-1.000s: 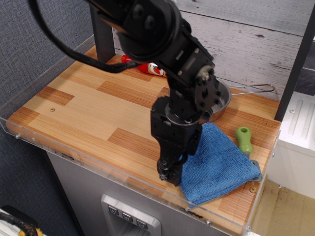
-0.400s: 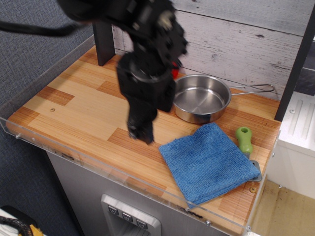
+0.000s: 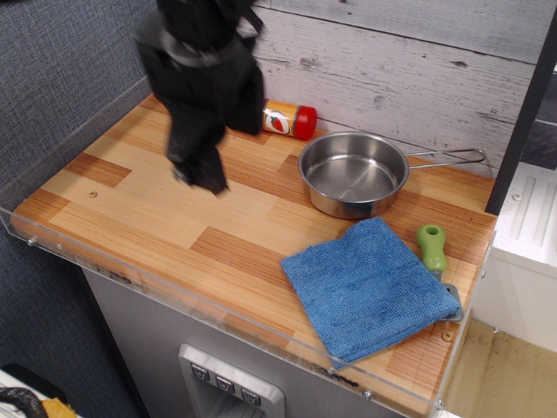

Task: PICK UPTHE TOWEL PUT ON THE ANOTHER SIDE OF THE TABLE

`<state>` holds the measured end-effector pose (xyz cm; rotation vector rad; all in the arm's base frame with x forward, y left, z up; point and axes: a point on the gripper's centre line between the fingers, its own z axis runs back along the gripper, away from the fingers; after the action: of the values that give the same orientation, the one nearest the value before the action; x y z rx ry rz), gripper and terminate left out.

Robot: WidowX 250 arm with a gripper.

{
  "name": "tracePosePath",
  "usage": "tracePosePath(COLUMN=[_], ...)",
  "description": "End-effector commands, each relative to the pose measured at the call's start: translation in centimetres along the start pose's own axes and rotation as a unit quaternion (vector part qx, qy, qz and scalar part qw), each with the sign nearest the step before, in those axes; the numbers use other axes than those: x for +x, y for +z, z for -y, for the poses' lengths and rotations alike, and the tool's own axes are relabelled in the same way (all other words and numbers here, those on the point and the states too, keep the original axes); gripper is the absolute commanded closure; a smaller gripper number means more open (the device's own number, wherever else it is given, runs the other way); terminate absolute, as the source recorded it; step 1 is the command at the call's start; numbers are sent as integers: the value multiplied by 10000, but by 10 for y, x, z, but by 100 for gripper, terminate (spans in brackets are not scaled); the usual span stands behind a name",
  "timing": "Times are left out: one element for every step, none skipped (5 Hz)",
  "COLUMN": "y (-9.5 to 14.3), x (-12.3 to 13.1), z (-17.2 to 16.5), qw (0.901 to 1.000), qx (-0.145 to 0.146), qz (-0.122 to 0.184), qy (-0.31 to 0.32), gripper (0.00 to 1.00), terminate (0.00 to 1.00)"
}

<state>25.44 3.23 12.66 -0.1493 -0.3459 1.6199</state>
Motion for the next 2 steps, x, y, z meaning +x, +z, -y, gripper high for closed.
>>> tracePosePath(y=[19,19], x=[12,12], z=[-2,-2], qw=[9999,9999], qx=[-127,-127], qz=[-44,-44], qy=[91,91], gripper=[0,0], terminate=[0,0])
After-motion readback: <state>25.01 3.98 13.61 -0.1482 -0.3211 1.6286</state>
